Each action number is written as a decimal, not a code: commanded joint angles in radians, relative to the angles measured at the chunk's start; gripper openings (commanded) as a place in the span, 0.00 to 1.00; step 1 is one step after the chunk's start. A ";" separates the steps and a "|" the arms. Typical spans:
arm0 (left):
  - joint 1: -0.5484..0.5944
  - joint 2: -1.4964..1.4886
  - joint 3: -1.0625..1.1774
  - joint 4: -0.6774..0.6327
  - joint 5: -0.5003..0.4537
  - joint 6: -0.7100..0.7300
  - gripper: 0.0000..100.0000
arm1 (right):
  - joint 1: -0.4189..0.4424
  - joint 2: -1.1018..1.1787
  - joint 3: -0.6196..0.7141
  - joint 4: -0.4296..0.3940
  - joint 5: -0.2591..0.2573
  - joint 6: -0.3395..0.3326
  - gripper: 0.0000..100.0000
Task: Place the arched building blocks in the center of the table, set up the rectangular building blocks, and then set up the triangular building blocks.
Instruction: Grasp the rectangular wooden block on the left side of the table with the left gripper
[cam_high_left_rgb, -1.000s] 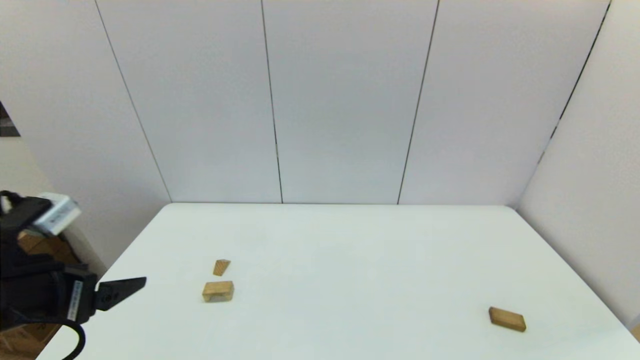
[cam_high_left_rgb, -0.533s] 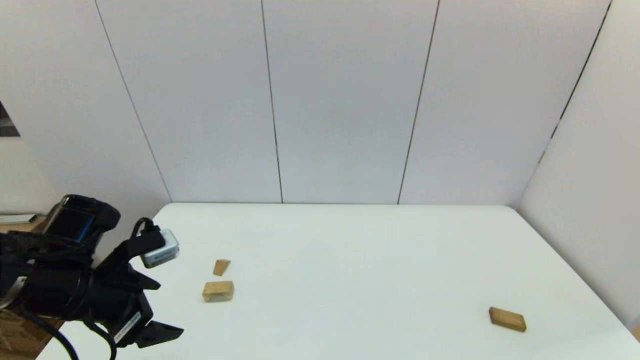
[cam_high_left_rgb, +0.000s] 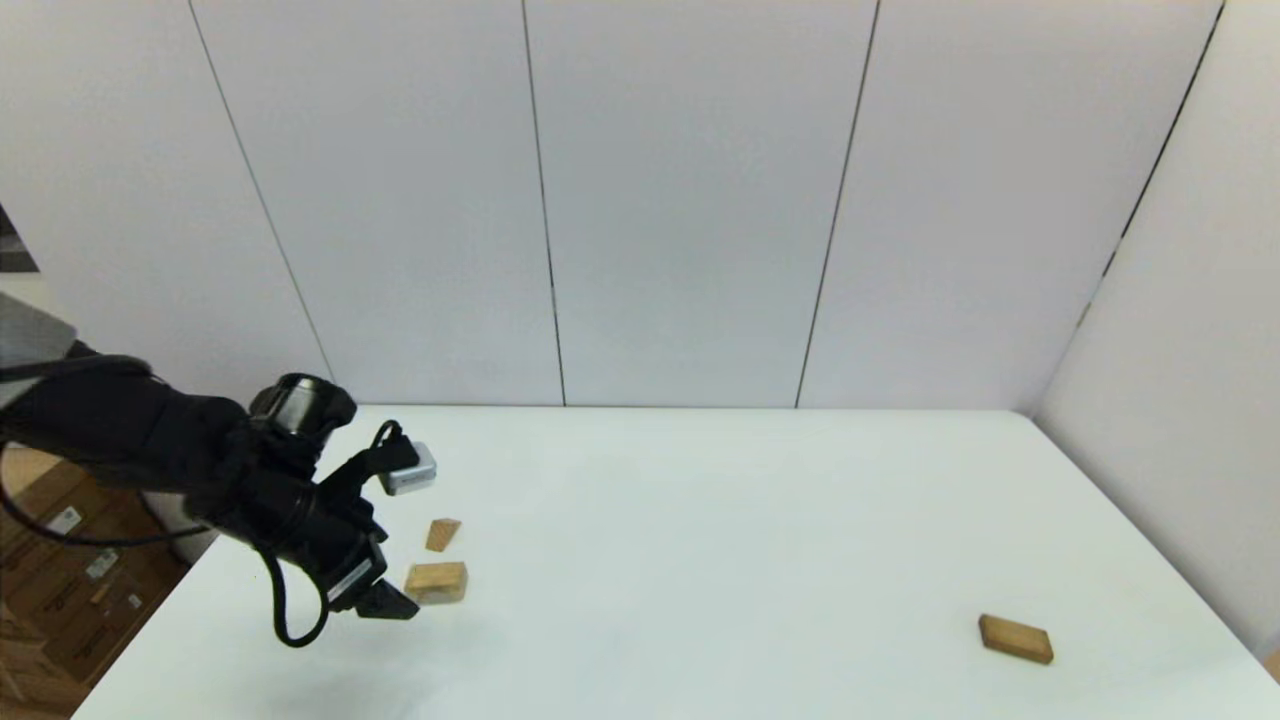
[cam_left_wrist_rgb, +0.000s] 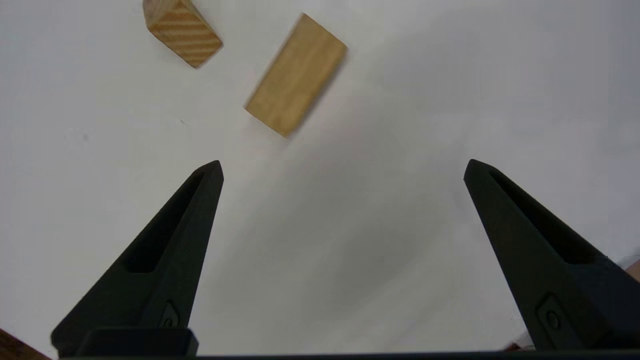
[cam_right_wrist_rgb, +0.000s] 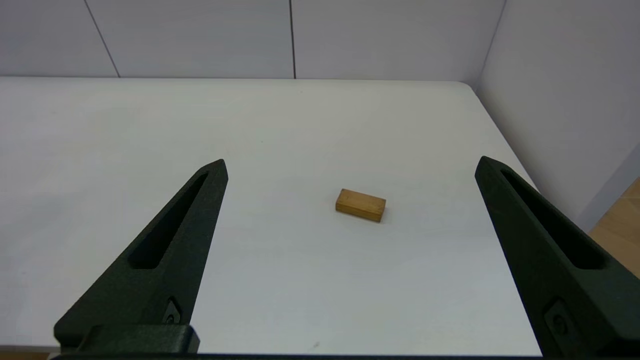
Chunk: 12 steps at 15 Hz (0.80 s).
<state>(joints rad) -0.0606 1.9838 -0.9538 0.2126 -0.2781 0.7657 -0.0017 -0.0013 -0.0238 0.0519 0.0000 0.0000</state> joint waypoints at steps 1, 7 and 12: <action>-0.001 0.188 -0.115 0.001 0.007 0.060 1.00 | 0.000 0.000 0.001 0.000 0.000 0.000 1.00; -0.002 0.239 -0.164 0.004 0.005 0.107 1.00 | 0.000 0.000 -0.001 0.000 0.002 0.000 1.00; -0.016 0.237 -0.158 0.010 0.005 0.110 1.00 | 0.000 0.001 0.001 0.000 0.000 0.000 1.00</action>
<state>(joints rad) -0.0706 2.2234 -1.1132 0.2202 -0.2713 0.8711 -0.0017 -0.0013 -0.0240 0.0519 0.0000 0.0000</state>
